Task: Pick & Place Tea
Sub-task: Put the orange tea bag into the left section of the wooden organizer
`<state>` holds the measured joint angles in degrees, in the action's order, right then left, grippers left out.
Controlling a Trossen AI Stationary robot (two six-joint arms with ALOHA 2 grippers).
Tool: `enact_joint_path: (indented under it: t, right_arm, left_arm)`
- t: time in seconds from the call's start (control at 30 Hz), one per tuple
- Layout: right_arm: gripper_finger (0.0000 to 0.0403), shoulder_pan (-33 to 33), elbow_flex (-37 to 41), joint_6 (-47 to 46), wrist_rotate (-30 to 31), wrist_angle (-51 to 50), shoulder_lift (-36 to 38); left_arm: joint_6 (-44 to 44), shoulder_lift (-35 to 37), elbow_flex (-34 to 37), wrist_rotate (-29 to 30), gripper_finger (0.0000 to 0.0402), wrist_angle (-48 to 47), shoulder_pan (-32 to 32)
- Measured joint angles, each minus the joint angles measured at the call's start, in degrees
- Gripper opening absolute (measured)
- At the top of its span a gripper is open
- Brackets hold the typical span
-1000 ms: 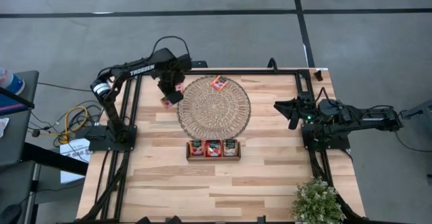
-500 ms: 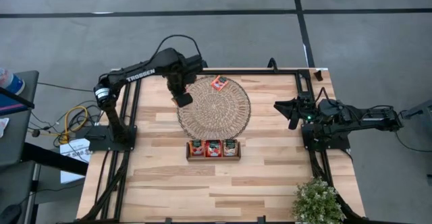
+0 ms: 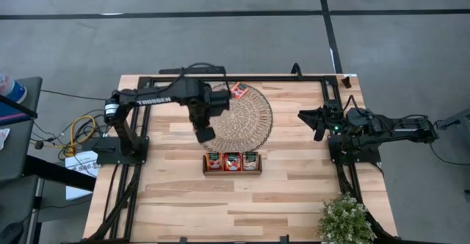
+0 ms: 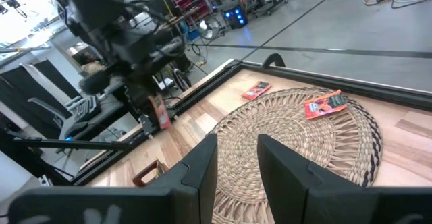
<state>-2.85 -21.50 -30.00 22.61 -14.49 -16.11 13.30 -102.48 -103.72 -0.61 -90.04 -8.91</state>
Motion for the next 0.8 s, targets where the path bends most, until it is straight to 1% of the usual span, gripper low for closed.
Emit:
enact_joint_path:
  t: [0.1,0.23,0.37,0.53,0.8]
  right_arm:
    - [0.0098,0.0,0.0,0.0,0.0,0.0,0.0]
    - [0.0098,0.0,0.0,0.0,0.0,0.0,0.0]
    - [0.0098,0.0,0.0,0.0,0.0,0.0,0.0]
    - [0.0098,0.0,0.0,0.0,0.0,0.0,0.0]
    - [0.0098,0.0,0.0,0.0,0.0,0.0,0.0]
  left_arm:
    - [2.0,0.0,0.0,-2.3,0.0,0.0,2.4]
    - [3.9,0.0,0.0,-2.7,0.0,0.0,5.4]
    - [6.4,0.0,0.0,-4.8,0.0,0.0,7.6]
    - [8.9,0.0,0.0,-5.2,0.0,0.3,10.6]
    - [12.1,-0.6,0.0,-6.6,0.0,5.0,12.8]
